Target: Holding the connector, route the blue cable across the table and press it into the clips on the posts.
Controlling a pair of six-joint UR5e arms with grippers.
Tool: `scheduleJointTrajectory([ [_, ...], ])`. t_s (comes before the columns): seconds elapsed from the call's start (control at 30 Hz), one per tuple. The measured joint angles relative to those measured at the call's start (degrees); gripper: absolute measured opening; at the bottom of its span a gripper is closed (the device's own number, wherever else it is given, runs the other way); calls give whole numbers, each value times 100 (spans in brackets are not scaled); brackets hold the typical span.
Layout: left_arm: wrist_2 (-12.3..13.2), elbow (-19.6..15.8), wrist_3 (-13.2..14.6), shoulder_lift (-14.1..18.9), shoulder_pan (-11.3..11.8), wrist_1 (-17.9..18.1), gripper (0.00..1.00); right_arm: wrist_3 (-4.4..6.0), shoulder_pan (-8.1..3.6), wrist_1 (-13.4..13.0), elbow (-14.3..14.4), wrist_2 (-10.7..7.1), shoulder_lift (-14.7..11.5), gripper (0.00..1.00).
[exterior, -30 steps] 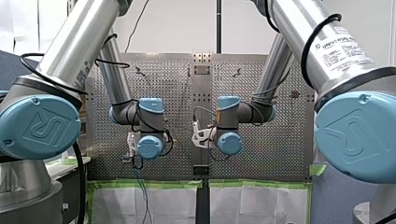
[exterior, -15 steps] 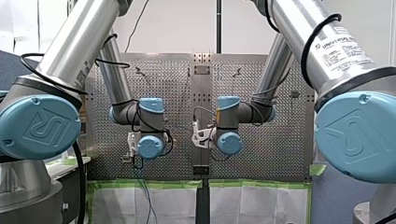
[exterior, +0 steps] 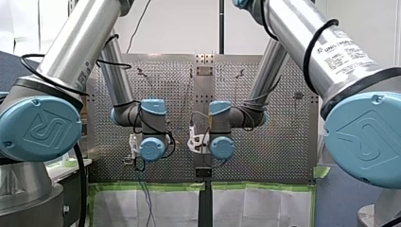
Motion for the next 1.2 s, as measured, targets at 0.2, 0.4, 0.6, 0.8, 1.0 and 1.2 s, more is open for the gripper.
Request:
scheduleJointTrajectory([
  [0.2,0,0,0,0,0,0,0,28,3,310,-307,216,10,0],
  [0.4,-30,32,-26,-19,30,-26,0,47,-4,645,-411,225,-3,0],
  [0.6,-274,284,-239,170,194,-256,0,254,-73,937,-397,32,-213,0],
  [0.8,-414,576,-339,470,438,-562,0,541,-119,1228,-398,-207,-498,0],
  [1.0,-286,649,-472,768,730,-858,0,741,-141,1522,-403,-497,-792,0],
  [1.2,-2,650,-724,1081,1042,-1169,0,715,-151,1819,-544,-793,-1089,0],
])
